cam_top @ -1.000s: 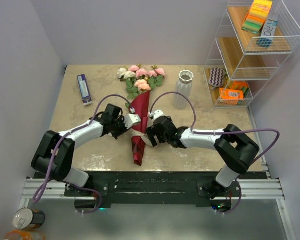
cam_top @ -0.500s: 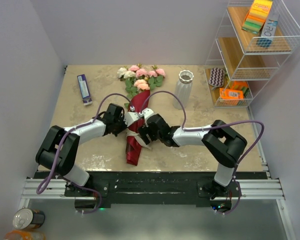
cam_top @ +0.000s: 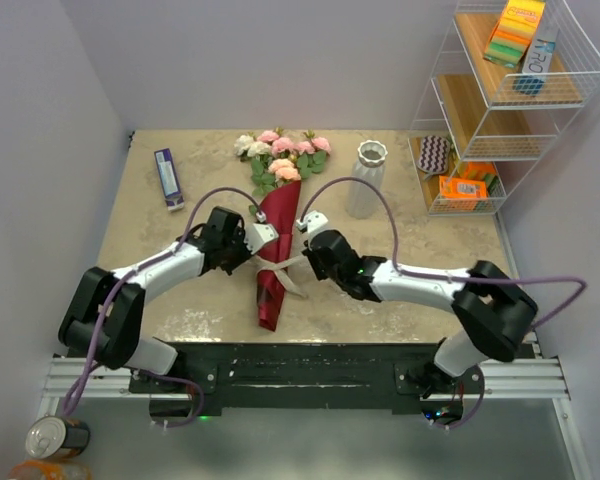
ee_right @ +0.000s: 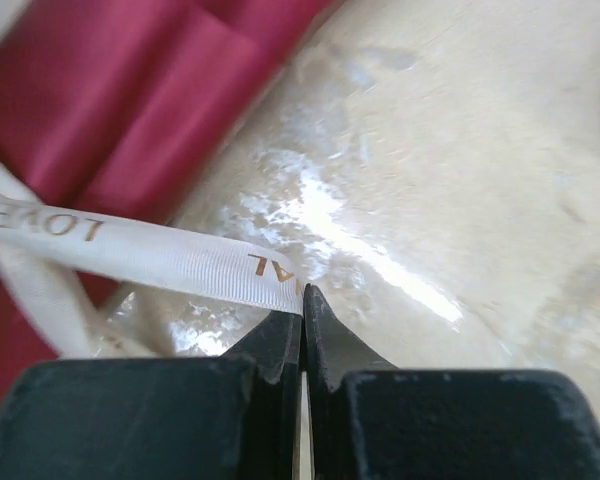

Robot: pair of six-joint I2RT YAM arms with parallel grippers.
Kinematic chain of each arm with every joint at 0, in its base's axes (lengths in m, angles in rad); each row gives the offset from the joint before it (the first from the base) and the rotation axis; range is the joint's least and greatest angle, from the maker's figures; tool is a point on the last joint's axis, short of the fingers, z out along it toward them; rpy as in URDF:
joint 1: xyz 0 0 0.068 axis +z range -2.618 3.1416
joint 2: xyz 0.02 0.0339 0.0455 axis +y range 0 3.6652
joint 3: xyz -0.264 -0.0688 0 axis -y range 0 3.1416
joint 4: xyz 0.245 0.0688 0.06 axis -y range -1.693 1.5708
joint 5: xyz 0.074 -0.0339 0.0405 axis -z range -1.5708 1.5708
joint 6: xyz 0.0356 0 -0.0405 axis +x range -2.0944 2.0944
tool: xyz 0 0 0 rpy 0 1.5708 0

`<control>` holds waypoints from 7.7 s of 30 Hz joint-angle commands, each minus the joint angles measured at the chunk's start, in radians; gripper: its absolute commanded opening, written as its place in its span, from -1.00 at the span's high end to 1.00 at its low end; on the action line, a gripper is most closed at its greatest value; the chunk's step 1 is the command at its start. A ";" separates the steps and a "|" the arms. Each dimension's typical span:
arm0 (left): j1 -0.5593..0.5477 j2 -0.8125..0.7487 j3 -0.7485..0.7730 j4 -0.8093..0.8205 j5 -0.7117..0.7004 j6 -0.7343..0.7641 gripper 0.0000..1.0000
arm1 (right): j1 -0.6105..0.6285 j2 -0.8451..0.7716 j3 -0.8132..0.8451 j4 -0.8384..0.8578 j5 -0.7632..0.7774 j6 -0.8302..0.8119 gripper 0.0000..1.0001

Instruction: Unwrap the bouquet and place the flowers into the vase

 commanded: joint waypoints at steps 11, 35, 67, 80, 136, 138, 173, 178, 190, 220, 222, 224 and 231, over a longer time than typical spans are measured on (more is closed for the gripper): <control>0.018 -0.286 0.129 -0.257 0.127 -0.059 1.00 | 0.003 -0.479 0.025 -0.353 0.331 0.231 1.00; 0.272 -0.421 -0.083 -0.220 -0.137 0.038 1.00 | -0.219 -0.542 0.099 -0.871 0.537 0.604 1.00; 0.185 -0.283 0.051 -0.251 0.052 0.005 0.50 | 0.220 -0.387 0.049 -0.298 0.195 -0.002 -0.19; 0.185 -0.300 0.077 -0.288 0.065 0.011 0.33 | 0.358 -0.007 0.124 0.101 -0.012 0.000 -0.52; 0.192 -0.289 0.032 -0.191 0.165 0.054 1.00 | 0.237 0.116 0.154 0.187 0.200 0.015 1.00; 0.192 -0.324 0.079 -0.220 0.162 0.054 1.00 | 0.214 0.090 0.142 0.182 0.200 0.025 1.00; 0.194 -0.445 0.301 -0.208 -0.109 -0.081 1.00 | 0.186 -0.407 -0.029 -0.080 0.439 0.148 1.00; 0.203 -0.467 0.284 -0.223 -0.218 -0.058 1.00 | 0.186 -0.478 -0.032 -0.181 0.520 0.179 1.00; 0.599 -0.441 0.198 -0.168 -0.205 0.102 1.00 | -0.084 -0.616 0.028 -0.629 0.772 0.420 1.00; 0.534 -0.343 0.267 -0.466 0.419 0.176 -0.99 | -0.322 -0.622 0.252 -0.693 0.593 0.277 -0.98; 0.437 -0.318 0.194 -0.374 0.345 0.096 -0.96 | -0.271 -0.619 0.283 -0.700 0.600 0.271 -0.98; 0.318 -0.252 0.163 -0.259 0.207 0.041 -0.90 | -0.190 -0.625 0.290 -0.697 0.629 0.268 -0.98; 0.211 -0.071 0.150 -0.076 -0.005 -0.024 -0.76 | -0.165 -0.715 0.231 -0.591 0.507 0.237 -0.98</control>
